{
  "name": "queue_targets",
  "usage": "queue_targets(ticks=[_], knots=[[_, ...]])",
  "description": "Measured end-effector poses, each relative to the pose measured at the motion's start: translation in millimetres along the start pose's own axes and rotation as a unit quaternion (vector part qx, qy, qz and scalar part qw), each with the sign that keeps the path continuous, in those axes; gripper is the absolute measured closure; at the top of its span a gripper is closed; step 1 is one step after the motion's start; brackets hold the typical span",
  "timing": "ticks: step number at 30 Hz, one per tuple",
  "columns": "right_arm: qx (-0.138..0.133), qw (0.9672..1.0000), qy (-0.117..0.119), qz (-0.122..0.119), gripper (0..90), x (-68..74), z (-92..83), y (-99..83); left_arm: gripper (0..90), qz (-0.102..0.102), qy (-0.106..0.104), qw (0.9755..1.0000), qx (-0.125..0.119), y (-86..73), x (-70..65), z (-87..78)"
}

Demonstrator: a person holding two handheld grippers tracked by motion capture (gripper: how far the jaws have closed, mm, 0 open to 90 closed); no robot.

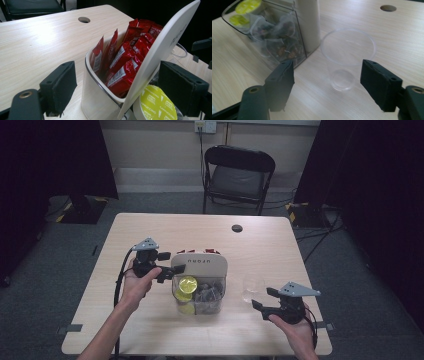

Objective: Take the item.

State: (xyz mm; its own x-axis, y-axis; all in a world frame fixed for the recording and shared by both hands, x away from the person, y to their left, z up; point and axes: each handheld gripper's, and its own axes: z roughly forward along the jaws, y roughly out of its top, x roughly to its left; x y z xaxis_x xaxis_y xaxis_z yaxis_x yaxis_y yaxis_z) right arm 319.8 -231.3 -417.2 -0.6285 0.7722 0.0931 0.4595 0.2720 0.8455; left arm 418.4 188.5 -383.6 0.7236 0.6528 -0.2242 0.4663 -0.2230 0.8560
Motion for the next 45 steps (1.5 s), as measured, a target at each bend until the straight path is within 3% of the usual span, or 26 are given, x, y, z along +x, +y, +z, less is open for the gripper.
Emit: queue_targets(ticks=[14,19,23,34,45], knots=[[-0.031,0.9987,0.040,-0.008,33.5,16.8,0.1,22.4,15.5,-0.003,0.002,1.0000,0.001,0.1,-0.6,-0.5],[-0.035,0.9968,0.069,-0.020,38.1,26.9,7.9,33.5,15.5,0.000,0.001,1.0000,0.003,-0.4,0.2,-0.4],[-0.040,0.9945,0.095,-0.017,42.5,33.1,18.1,40.7,15.4,-0.003,0.001,1.0000,0.004,-0.5,0.2,-0.1],[-0.028,0.9869,0.151,-0.049,49.2,57.5,48.7,69.0,15.1,-0.003,-0.005,0.9999,0.011,-2.6,0.5,4.1],[-0.002,0.9832,0.174,-0.055,53.4,60.9,82.5,69.7,14.9,-0.001,-0.006,0.9999,0.015,-2.8,1.6,4.0]])
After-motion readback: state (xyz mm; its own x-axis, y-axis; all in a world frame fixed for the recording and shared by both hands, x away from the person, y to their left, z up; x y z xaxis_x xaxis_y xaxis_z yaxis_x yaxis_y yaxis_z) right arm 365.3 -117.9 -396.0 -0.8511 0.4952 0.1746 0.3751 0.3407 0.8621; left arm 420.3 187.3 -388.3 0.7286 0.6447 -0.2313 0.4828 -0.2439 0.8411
